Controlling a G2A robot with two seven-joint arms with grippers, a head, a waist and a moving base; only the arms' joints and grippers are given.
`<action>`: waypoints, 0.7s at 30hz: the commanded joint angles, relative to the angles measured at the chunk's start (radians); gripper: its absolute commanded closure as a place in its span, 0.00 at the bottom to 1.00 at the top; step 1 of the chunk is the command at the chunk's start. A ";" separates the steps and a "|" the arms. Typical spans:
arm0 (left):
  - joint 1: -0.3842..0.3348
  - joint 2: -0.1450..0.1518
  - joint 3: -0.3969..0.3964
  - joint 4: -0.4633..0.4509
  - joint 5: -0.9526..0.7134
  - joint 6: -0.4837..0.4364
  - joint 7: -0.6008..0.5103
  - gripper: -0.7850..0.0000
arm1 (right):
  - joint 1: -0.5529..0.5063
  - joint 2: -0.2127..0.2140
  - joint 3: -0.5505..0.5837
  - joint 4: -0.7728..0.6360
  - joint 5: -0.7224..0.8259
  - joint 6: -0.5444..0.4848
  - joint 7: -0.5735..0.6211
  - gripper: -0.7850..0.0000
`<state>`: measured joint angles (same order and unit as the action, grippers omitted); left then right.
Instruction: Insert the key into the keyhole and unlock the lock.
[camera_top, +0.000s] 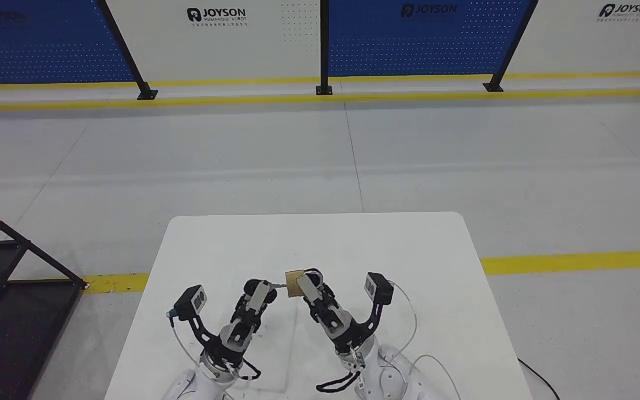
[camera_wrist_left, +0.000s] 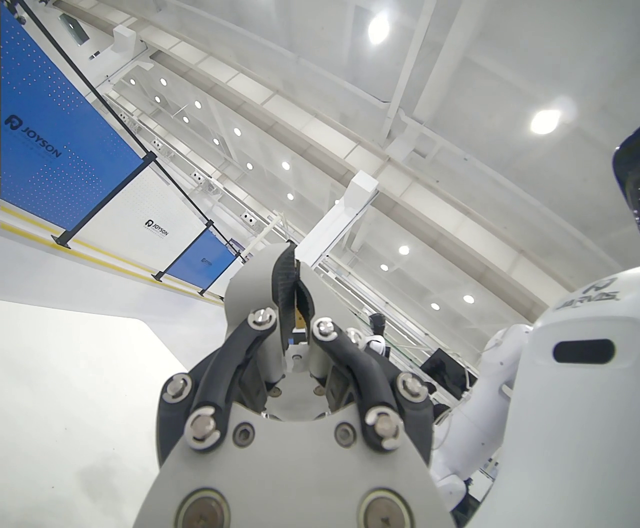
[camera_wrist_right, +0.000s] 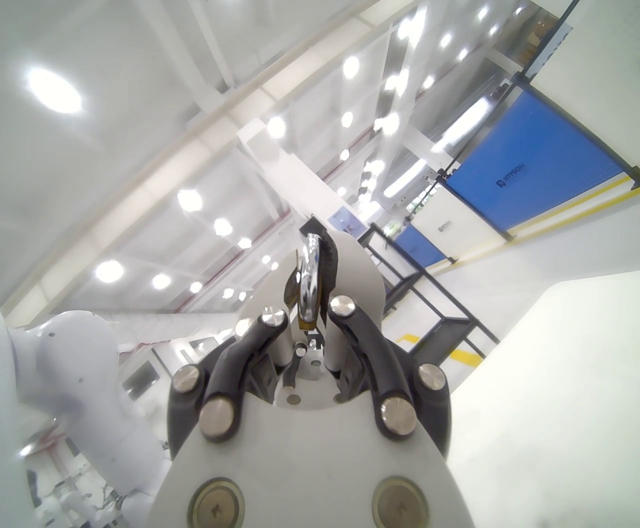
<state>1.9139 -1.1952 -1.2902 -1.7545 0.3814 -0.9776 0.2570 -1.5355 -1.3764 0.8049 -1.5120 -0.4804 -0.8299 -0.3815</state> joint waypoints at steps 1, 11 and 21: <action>0.000 -0.001 0.002 -0.001 0.001 0.002 -0.004 1.00 | -0.002 -0.001 0.003 -0.001 -0.001 -0.001 -0.003 1.00; -0.007 -0.008 0.015 -0.001 0.009 0.016 -0.008 1.00 | -0.013 -0.005 0.010 -0.006 -0.013 -0.003 0.005 1.00; -0.013 -0.017 0.028 0.004 0.068 0.036 0.016 0.80 | -0.021 -0.011 0.013 -0.008 -0.042 0.002 0.000 1.00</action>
<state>1.9002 -1.2114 -1.2634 -1.7511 0.4437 -0.9430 0.2673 -1.5558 -1.3870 0.8165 -1.5193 -0.5204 -0.8271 -0.3801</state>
